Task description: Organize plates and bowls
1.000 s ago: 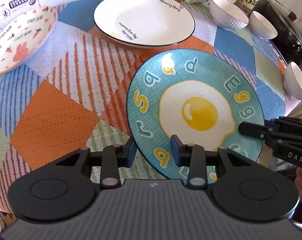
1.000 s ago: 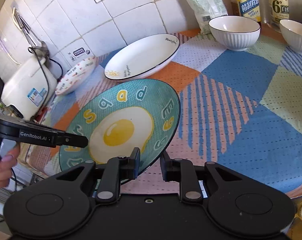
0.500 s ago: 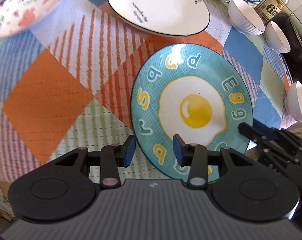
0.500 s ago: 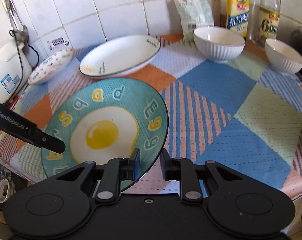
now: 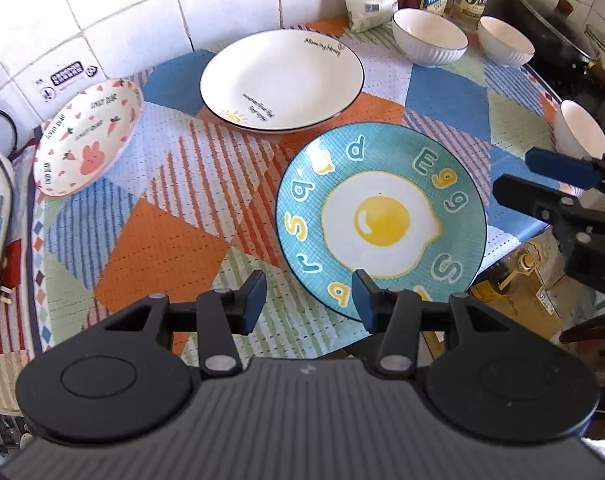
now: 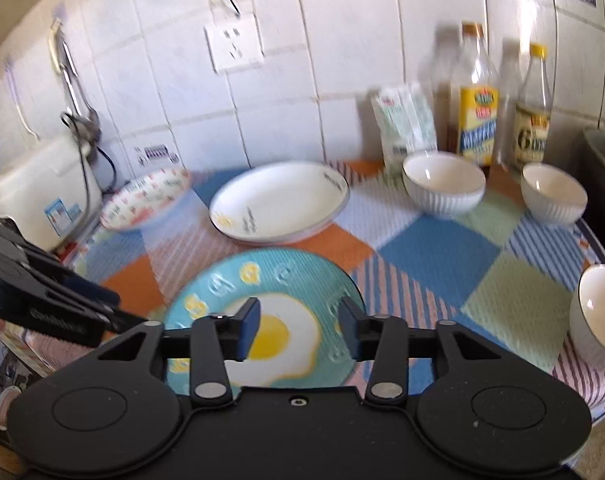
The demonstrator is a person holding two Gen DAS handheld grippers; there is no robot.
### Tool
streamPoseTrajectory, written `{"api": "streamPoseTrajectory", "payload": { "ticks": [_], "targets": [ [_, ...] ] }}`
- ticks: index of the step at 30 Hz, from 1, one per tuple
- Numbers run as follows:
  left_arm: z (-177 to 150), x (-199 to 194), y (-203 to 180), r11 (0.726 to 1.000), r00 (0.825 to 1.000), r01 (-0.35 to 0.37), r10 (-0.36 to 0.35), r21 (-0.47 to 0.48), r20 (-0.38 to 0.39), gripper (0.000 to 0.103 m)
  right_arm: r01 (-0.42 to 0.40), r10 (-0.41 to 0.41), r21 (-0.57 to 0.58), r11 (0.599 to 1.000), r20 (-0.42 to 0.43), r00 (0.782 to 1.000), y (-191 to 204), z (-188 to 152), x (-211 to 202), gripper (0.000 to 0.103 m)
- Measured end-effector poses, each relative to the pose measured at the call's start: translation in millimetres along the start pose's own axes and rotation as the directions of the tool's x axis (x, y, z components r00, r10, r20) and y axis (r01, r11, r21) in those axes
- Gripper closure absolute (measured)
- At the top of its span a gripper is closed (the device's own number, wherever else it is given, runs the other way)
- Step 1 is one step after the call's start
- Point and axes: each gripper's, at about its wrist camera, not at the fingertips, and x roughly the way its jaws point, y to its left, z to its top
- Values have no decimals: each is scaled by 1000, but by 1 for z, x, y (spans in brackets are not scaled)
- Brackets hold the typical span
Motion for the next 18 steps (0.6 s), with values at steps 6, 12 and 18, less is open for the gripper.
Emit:
{"api": "streamPoseTrajectory", "payload": {
  "ticks": [6, 12, 18],
  "targets": [
    [0, -23, 9, 999, 999, -29, 29, -16, 13, 48, -26, 28, -28, 999, 60, 998, 15, 10, -15, 41],
    [10, -25, 20, 999, 999, -32, 33, -19, 28, 43, -28, 31, -58, 998, 64, 997, 19, 22, -9, 30],
    [35, -12, 41, 999, 999, -19, 21, -47, 42, 39, -106, 107, -17, 994, 49, 993, 9, 39, 19, 29]
  ]
}}
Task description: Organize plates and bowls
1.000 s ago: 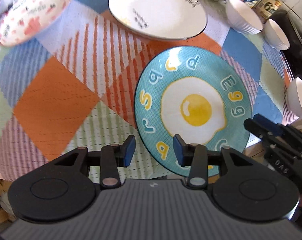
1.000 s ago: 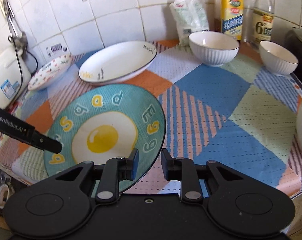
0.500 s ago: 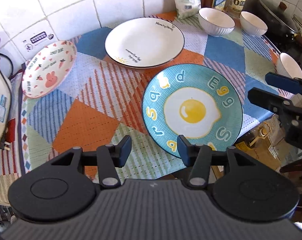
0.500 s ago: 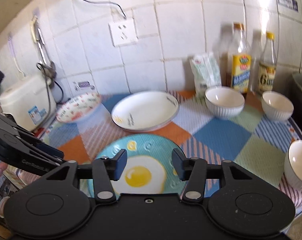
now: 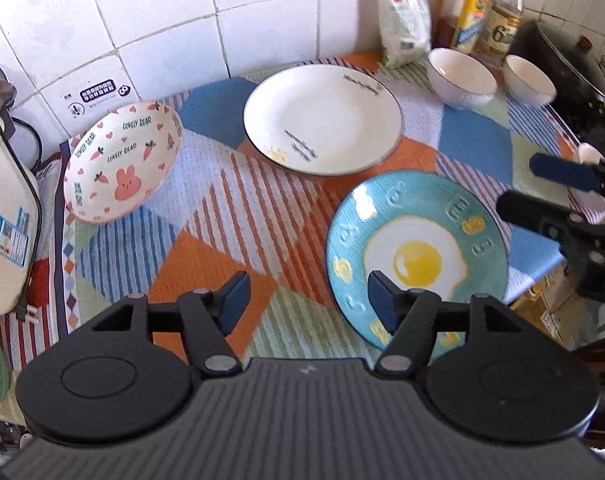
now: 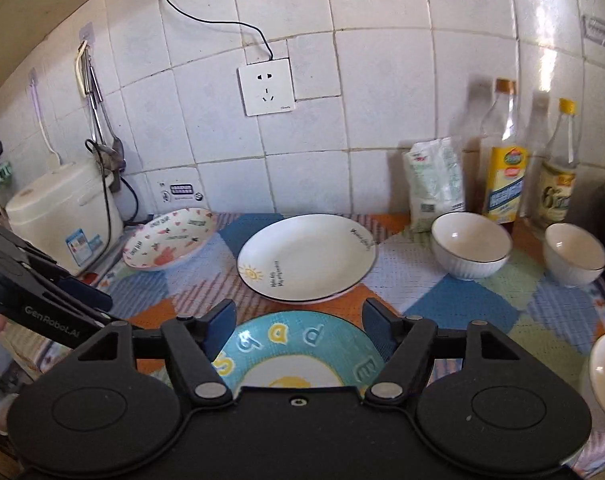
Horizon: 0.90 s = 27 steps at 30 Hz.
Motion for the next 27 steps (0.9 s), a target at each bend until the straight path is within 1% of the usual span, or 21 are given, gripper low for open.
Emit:
{"api": "streamPoseTrajectory", "payload": {
  "ticks": [2, 5, 8, 11, 13, 18, 21, 23, 25, 27],
  "targets": [
    [14, 6, 10, 1000, 1000, -6, 6, -19, 9, 38, -45, 45, 33, 998, 6, 999, -6, 5, 10, 29],
    [41, 13, 24, 1000, 999, -19, 19, -7, 41, 35, -63, 63, 28, 998, 8, 998, -12, 14, 28, 29],
    [67, 24, 35, 999, 998, -41, 42, -21, 55, 30, -53, 52, 16, 998, 17, 998, -21, 25, 44, 29],
    [86, 40, 44, 998, 997, -32, 36, -57, 66, 25, -32, 32, 15, 999, 11, 999, -34, 36, 61, 28],
    [94, 54, 46, 997, 997, -18, 24, -76, 75, 18, -33, 33, 15, 999, 5, 999, -44, 41, 77, 27],
    [104, 95, 47, 995, 996, -38, 45, -92, 74, 15, 13, -12, 77, 997, -19, 1000, -71, 34, 120, 26],
    [104, 117, 49, 997, 997, -26, 31, -76, 76, 15, 20, -18, 104, 994, -20, 1000, -81, 28, 142, 26],
    [102, 130, 50, 996, 996, -40, 46, -84, 79, 15, 17, -12, 124, 992, -41, 999, -85, 25, 155, 26],
    [100, 139, 50, 994, 993, -68, 76, -90, 88, 15, -1, 13, 163, 987, -76, 997, -90, 26, 168, 26],
    [98, 148, 51, 992, 992, -87, 94, -89, 78, 15, -11, 29, 192, 981, -90, 996, -94, 27, 178, 26]
  ]
}}
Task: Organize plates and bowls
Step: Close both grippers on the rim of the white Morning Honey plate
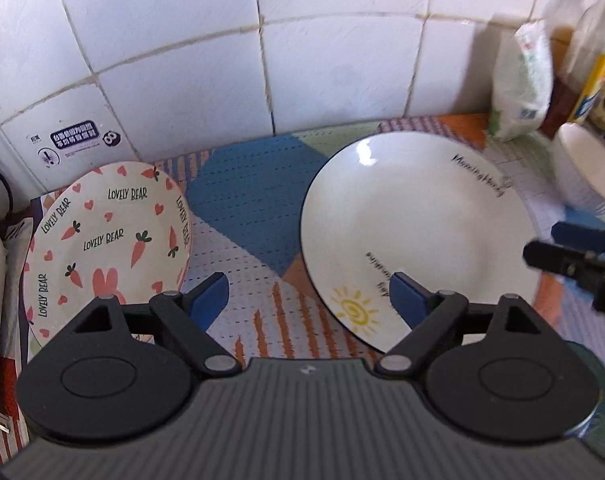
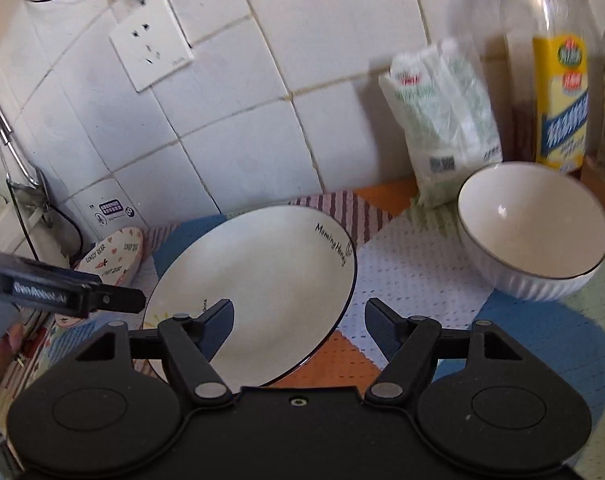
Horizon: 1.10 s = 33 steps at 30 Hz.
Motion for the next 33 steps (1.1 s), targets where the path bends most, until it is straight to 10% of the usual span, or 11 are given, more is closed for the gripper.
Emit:
{"api": "streamPoseTrajectory", "payload": {
  "ticks": [9, 15, 25, 33],
  "targets": [
    [5, 19, 0, 997, 996, 80, -80, -8, -34, 21, -2, 7, 74, 997, -63, 998, -9, 5, 26, 54],
    [7, 32, -1, 996, 994, 81, -83, -32, -66, 46, 19, -11, 82, 996, -90, 996, -22, 7, 28, 88],
    [9, 41, 8, 984, 978, 138, -153, -111, -139, 77, 33, 7, 253, 967, -156, 988, -32, 11, 31, 91],
    [6, 50, 25, 955, 964, 193, -227, -224, -137, 77, 22, 18, 245, 969, -159, 987, -28, 7, 40, 84]
  ]
}}
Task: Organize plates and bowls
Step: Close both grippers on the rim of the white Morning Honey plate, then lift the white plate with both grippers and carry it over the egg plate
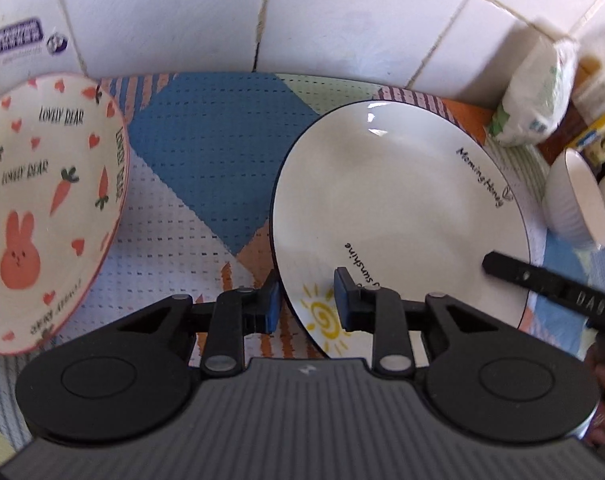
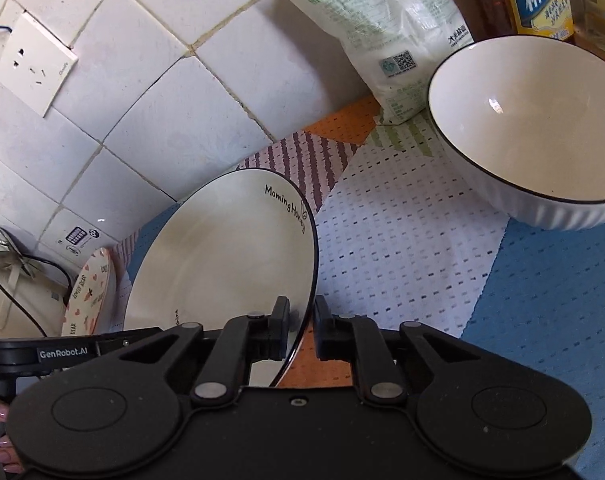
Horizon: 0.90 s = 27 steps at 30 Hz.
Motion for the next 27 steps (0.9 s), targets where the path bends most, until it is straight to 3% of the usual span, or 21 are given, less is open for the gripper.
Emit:
{"api": "streamPoseTrajectory", "payload": {
  "ticks": [6, 11, 16, 20, 27],
  "targets": [
    [8, -3, -5, 999, 999, -36, 35, -12, -25, 74, 4, -2, -123, 992, 15, 1000, 9, -3, -5, 83],
    [4, -37, -20, 991, 999, -33, 32, 126, 9, 76, -7, 12, -149, 989, 33, 999, 21, -10, -26, 81],
    [-7, -85, -20, 991, 998, 46, -50, 126, 33, 76, -10, 21, -122, 992, 92, 996, 35, -30, -66, 81],
    [-25, -105, -30, 972, 999, 39, -44, 231, 18, 76, 23, -4, -120, 993, 154, 988, 51, -53, -100, 80],
    [-55, -114, -29, 957, 989, 137, -116, 257, -94, 75, 80, -69, -43, 996, 229, 971, 54, -101, -146, 80]
  ]
}}
